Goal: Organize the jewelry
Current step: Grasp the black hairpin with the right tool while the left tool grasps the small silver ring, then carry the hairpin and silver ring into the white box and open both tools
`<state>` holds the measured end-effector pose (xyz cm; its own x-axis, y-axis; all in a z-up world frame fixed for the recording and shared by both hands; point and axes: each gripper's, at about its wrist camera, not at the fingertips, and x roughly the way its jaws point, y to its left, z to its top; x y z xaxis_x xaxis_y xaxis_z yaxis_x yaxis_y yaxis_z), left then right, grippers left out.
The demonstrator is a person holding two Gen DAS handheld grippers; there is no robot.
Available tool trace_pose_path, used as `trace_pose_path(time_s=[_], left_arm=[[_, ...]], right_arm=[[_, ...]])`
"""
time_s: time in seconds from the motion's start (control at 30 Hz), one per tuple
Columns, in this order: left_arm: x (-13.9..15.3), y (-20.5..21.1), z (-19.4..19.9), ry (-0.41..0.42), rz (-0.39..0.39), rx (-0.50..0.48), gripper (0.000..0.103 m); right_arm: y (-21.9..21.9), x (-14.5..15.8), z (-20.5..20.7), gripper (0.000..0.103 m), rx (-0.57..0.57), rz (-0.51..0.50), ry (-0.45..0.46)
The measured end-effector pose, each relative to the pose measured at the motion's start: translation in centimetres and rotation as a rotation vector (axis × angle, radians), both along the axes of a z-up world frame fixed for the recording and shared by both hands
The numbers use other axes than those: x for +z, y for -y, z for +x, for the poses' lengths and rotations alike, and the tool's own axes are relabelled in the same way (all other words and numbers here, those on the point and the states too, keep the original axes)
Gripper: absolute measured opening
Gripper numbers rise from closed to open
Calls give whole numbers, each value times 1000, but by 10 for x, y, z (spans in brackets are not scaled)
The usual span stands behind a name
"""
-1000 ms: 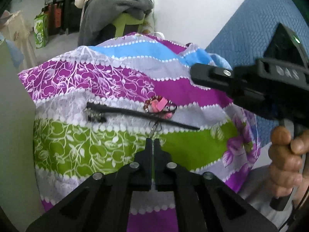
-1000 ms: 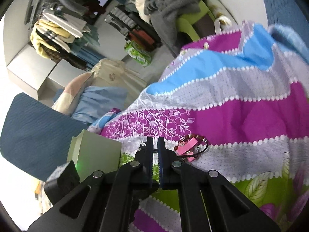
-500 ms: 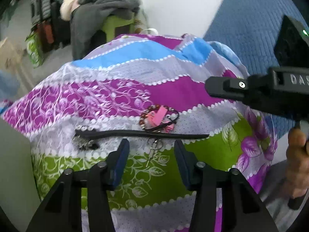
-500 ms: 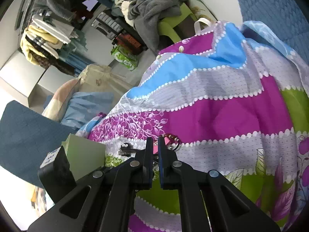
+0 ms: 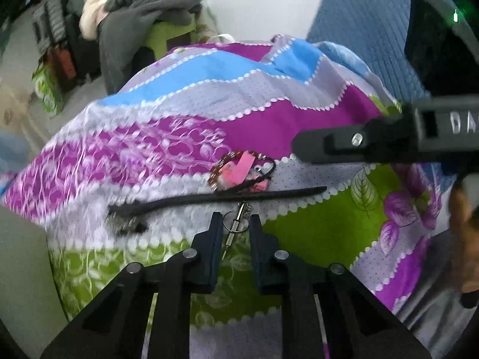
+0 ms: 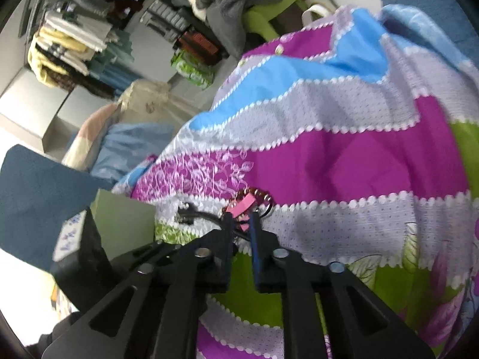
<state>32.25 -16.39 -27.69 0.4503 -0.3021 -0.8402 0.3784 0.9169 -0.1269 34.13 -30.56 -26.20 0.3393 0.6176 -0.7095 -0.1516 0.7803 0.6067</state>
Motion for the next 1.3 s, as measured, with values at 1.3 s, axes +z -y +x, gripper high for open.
trace_pose_path(time_s=[1.3], left_arm=[[34,-74,-78,-51,-210,202,16]], right_arm=[[-119,-15,-20,22,358,-403,200]])
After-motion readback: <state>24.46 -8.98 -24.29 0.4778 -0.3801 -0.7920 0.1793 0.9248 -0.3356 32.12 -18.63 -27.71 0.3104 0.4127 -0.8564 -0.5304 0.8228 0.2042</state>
